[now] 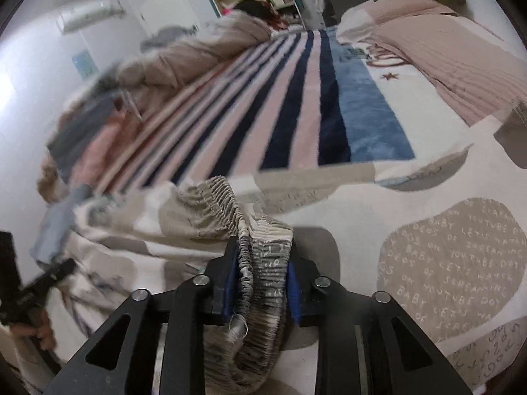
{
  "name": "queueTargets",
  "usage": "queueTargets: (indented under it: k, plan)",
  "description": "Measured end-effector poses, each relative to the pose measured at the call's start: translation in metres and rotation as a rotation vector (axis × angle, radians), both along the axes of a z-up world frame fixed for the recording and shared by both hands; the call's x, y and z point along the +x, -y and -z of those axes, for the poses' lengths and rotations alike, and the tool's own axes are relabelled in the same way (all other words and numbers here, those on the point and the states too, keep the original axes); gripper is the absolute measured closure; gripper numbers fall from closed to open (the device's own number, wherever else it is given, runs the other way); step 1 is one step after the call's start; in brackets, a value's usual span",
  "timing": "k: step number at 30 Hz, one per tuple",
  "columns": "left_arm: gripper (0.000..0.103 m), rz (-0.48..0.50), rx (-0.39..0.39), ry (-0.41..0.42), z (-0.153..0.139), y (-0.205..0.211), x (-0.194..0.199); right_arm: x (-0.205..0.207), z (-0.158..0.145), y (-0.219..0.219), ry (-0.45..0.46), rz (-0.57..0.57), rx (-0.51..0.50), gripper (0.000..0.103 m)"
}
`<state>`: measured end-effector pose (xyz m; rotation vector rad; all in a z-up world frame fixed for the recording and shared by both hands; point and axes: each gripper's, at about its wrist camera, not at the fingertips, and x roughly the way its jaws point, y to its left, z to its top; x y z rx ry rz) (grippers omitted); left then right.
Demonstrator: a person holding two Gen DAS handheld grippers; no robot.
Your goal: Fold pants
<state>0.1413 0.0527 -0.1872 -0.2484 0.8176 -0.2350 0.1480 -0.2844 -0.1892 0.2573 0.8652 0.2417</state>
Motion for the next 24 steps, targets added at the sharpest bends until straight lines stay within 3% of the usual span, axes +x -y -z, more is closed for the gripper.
queueTargets:
  k: [2,4,7,12,16,21,24]
  plan:
    - [0.044,0.002,0.0,0.005,-0.002,0.002,-0.002,-0.002,0.001,-0.001,0.003,0.0,-0.01,0.075]
    - [0.044,0.006,-0.007,0.03,-0.009,0.0,-0.007,-0.011,-0.006,0.008,0.014,0.03,0.014,0.056]
    - [0.043,-0.001,-0.025,0.065,-0.021,-0.005,-0.014,-0.041,-0.026,0.04,0.098,0.14,0.016,0.039]
    - [0.042,-0.011,-0.032,0.112,-0.039,-0.006,-0.028,-0.098,-0.042,0.109,0.134,0.383,0.025,0.034]
    - [0.039,-0.028,-0.03,0.129,-0.047,-0.003,-0.033,-0.14,-0.031,0.158,0.092,0.529,0.025,0.033]
    - [0.038,-0.04,-0.018,0.124,-0.051,0.003,-0.034,-0.152,-0.006,0.185,0.09,0.492,0.184,0.032]
    - [0.038,-0.051,-0.019,0.125,-0.052,0.004,-0.037,-0.144,-0.002,0.189,0.102,0.466,0.182,0.026]
